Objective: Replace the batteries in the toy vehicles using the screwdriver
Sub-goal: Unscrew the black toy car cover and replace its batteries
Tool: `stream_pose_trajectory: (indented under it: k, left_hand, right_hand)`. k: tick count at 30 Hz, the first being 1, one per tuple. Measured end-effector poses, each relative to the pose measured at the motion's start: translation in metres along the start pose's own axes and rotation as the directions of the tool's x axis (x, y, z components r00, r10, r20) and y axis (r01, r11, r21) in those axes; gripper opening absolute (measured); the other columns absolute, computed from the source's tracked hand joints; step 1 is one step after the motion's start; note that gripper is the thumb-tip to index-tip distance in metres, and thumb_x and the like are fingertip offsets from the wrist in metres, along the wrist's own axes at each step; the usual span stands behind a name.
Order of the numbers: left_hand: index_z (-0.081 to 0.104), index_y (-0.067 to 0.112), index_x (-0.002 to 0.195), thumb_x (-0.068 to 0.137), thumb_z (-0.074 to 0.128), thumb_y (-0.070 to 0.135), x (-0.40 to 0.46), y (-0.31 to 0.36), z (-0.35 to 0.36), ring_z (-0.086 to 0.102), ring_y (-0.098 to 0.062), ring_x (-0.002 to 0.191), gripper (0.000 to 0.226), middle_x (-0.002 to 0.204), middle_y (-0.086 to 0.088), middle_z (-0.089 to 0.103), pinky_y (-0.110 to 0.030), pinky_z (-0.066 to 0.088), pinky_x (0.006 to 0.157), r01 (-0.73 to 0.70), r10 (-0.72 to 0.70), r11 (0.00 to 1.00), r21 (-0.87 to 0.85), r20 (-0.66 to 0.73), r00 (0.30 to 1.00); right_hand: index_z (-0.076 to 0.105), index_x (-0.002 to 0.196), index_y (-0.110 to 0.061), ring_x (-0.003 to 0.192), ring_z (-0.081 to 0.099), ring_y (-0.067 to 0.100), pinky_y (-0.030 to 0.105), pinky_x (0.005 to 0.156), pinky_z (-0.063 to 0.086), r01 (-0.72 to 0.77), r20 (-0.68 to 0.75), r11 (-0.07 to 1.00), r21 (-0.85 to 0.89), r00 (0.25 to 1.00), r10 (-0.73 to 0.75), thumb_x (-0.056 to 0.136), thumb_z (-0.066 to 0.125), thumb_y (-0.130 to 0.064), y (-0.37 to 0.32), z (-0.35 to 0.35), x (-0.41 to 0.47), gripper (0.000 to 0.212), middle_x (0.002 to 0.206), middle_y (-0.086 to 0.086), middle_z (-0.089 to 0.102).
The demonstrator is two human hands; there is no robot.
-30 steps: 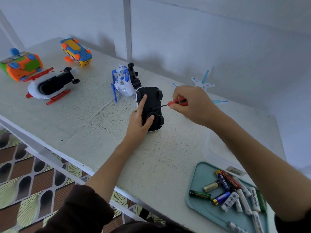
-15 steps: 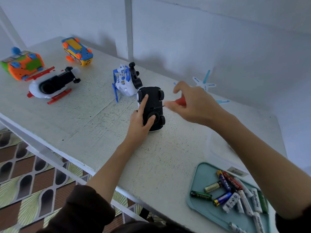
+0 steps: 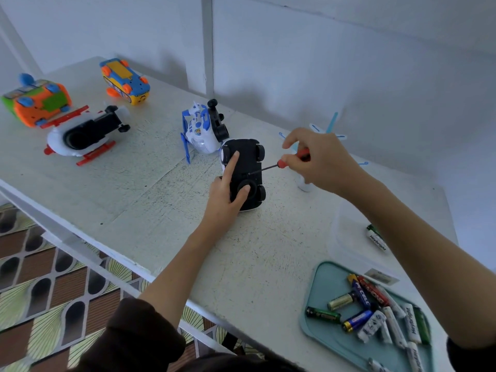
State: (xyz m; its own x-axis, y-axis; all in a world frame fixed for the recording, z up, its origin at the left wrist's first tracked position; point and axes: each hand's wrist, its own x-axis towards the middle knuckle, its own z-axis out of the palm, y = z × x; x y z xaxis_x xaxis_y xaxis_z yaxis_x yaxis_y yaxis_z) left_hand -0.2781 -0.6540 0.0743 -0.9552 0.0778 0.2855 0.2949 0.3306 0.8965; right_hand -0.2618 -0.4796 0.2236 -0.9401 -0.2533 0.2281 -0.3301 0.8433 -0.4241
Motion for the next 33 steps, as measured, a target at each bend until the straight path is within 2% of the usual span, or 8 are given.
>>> stream_pose_trajectory:
  k: [4,8,13,18,21,24,28,33]
  left_hand:
    - [0.017,0.052,0.142,0.084,0.046,0.045,0.0,0.0,-0.001,0.054,-0.034,0.102,0.065,0.116,-0.012,0.053,-0.053,0.047,0.09,-0.012,0.012,1.0,-0.008,0.004,1.0]
    - [0.011,0.057,0.142,0.085,0.045,0.047,-0.001,0.0,-0.001,0.052,-0.035,0.104,0.067,0.117,-0.011,0.051,-0.055,0.045,0.092,-0.017,0.017,1.0,0.013,0.002,1.0]
    - [-0.002,0.057,0.142,0.086,0.041,0.049,0.0,0.0,-0.001,0.052,-0.032,0.105,0.072,0.123,-0.017,0.052,-0.054,0.045,0.092,-0.043,0.042,0.997,0.058,0.016,0.999]
    - [0.014,0.056,0.14,0.087,0.047,0.045,-0.002,0.0,-0.002,0.05,-0.024,0.115,0.063,0.129,-0.003,0.048,-0.05,0.043,0.1,-0.032,0.032,0.999,-0.01,0.016,0.999]
    - [0.022,0.059,0.128,0.087,0.049,0.041,-0.003,0.001,-0.002,0.052,-0.022,0.115,0.053,0.129,-0.003,0.048,-0.048,0.045,0.099,-0.013,0.013,1.0,-0.028,0.012,1.0]
    - [0.022,0.058,0.113,0.088,0.052,0.033,-0.005,0.001,-0.002,0.057,-0.023,0.105,0.046,0.121,-0.006,0.052,-0.047,0.049,0.092,0.005,-0.005,0.999,-0.041,-0.005,1.0]
    - [0.022,0.045,0.111,0.095,0.055,0.02,-0.005,-0.001,-0.001,0.06,-0.028,0.099,0.044,0.116,-0.012,0.054,-0.049,0.052,0.087,0.015,-0.016,0.999,-0.049,-0.014,1.0]
    - [0.019,0.028,0.111,0.095,0.054,0.013,-0.005,0.0,0.001,0.061,-0.028,0.098,0.041,0.114,-0.011,0.054,-0.041,0.054,0.085,0.02,-0.023,0.997,-0.078,-0.034,0.999]
  right_hand:
    - [0.05,0.121,-0.011,0.08,0.055,0.011,0.013,0.074,0.043,0.003,0.003,0.998,0.063,1.0,-0.003,0.086,0.063,-0.026,-0.003,0.003,-0.001,0.04,0.097,0.004,0.058]
    - [0.058,0.102,-0.007,0.055,0.06,0.015,0.031,0.069,0.055,-0.125,-0.019,0.988,-0.095,0.992,0.124,0.094,0.046,-0.04,0.001,0.007,0.0,0.036,0.066,0.0,0.059]
    - [0.058,0.106,-0.012,0.072,0.055,0.012,0.01,0.067,0.048,-0.013,-0.04,0.98,0.197,0.999,0.022,0.082,0.068,-0.013,0.001,0.003,-0.003,0.026,0.083,-0.001,0.055]
    - [0.056,0.094,-0.006,0.04,0.048,0.008,0.02,0.046,0.042,-0.115,-0.032,0.993,-0.006,0.993,0.115,0.095,0.046,-0.033,-0.001,0.01,-0.004,0.029,0.059,-0.007,0.052]
    - [0.06,0.091,-0.006,0.051,0.048,0.011,0.023,0.055,0.043,0.028,-0.099,0.999,0.041,0.995,-0.024,0.088,0.059,-0.013,-0.004,0.009,-0.005,0.008,0.059,-0.006,0.051]
    - [0.058,0.1,-0.007,0.073,0.056,0.014,0.013,0.066,0.047,0.111,-0.042,0.989,0.1,0.993,-0.107,0.081,0.066,-0.008,-0.008,0.007,-0.006,0.021,0.084,0.002,0.057]
    - [0.05,0.102,-0.011,0.05,0.054,0.011,0.019,0.051,0.047,-0.076,0.043,0.997,0.025,0.996,0.075,0.093,0.049,-0.035,-0.011,0.009,-0.008,0.026,0.066,-0.008,0.051]
    - [0.057,0.097,-0.008,0.064,0.049,0.015,0.019,0.063,0.042,0.056,-0.023,0.996,0.073,0.998,-0.055,0.083,0.062,-0.007,-0.009,0.008,-0.009,0.015,0.072,0.001,0.053]
